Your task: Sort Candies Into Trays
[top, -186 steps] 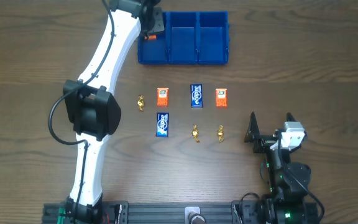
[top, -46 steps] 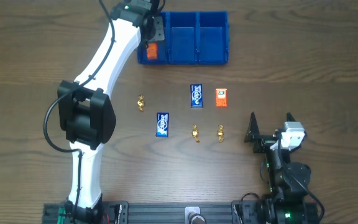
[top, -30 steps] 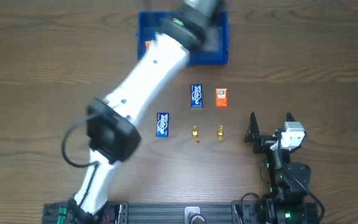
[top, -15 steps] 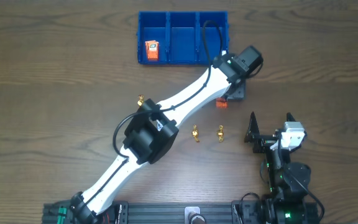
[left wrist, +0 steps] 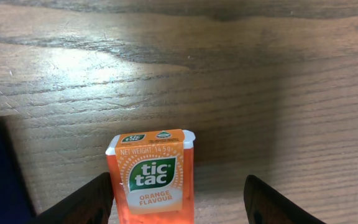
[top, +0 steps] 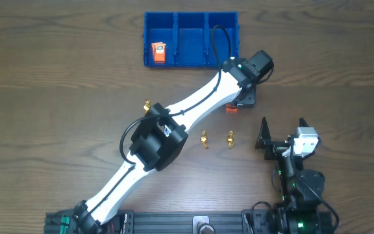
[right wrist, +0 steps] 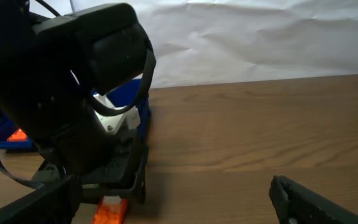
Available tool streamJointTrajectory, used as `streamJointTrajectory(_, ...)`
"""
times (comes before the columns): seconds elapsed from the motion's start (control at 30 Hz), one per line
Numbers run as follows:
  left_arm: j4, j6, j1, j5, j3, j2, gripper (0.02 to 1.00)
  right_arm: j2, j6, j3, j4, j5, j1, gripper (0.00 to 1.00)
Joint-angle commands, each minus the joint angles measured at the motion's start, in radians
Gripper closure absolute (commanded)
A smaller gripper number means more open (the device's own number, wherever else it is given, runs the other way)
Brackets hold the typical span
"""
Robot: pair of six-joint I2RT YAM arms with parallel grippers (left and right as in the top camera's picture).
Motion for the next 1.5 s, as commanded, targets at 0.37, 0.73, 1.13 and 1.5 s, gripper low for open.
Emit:
streamJointTrajectory(0.37, -0.008, -0.029, 0.010, 0.002, -0.035, -0.007, 0.621, -0.007, -0.006, -0.004, -0.002, -0.002, 0.003, 0.003)
streamJointTrajectory(0.73, -0.004, -0.032, 0.023, -0.035, -0.033, -0.041, 0.704, -0.007, -0.006, -0.004, -0.002, -0.002, 0.003, 0.003)
streamJointTrajectory(1.13, -0.004, 0.150, 0.280, -0.195, -0.033, -0.392, 0.704, -0.007, -0.006, -0.004, -0.002, -0.002, 0.003, 0.003)
streamJointTrajectory(1.5, 0.013, 0.327, 0.480, -0.097, -0.034, -0.317, 0.698, -0.007, -0.006, -0.004, -0.002, -0.002, 0.003, 0.003)
